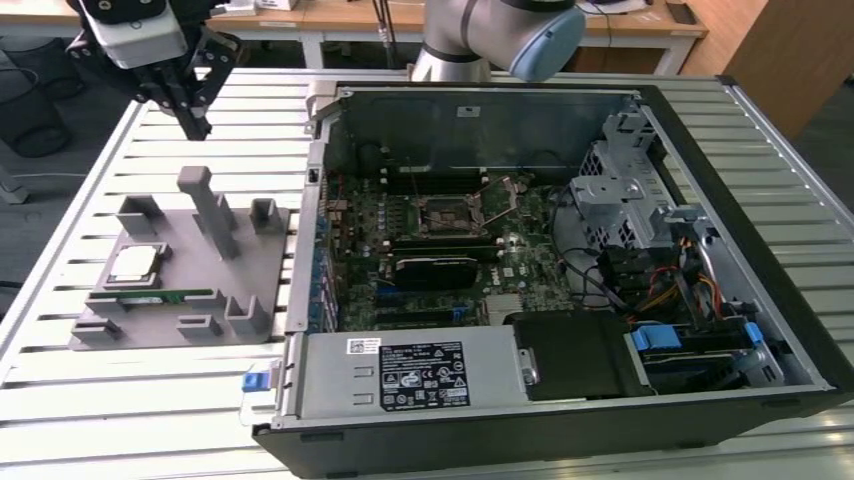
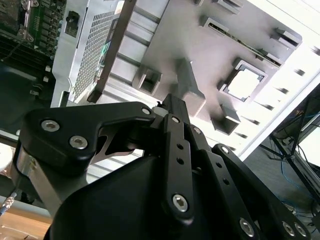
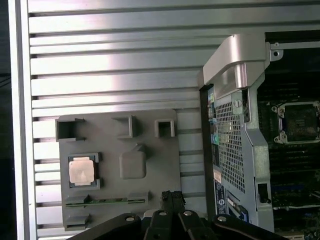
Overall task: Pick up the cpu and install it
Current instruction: 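Reach for the cpu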
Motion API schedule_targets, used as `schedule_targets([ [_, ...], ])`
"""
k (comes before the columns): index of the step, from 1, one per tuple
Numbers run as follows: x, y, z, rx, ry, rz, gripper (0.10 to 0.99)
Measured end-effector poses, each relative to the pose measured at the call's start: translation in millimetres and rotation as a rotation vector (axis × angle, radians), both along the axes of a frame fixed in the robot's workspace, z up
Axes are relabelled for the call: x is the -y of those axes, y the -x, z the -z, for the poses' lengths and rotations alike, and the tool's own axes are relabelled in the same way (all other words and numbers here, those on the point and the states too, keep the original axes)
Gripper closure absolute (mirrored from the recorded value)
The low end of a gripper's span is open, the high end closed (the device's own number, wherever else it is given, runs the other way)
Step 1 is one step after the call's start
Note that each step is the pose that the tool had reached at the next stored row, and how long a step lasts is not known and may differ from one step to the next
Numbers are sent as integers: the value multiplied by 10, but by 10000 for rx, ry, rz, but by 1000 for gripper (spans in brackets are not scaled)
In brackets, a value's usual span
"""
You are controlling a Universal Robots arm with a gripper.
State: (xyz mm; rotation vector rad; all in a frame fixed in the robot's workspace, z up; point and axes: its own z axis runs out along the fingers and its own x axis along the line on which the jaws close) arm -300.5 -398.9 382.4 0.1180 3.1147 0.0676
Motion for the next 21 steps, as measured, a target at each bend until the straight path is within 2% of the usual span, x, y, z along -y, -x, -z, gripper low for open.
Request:
schedule_targets([
  [21, 0, 269, 20, -16, 0, 0, 980],
])
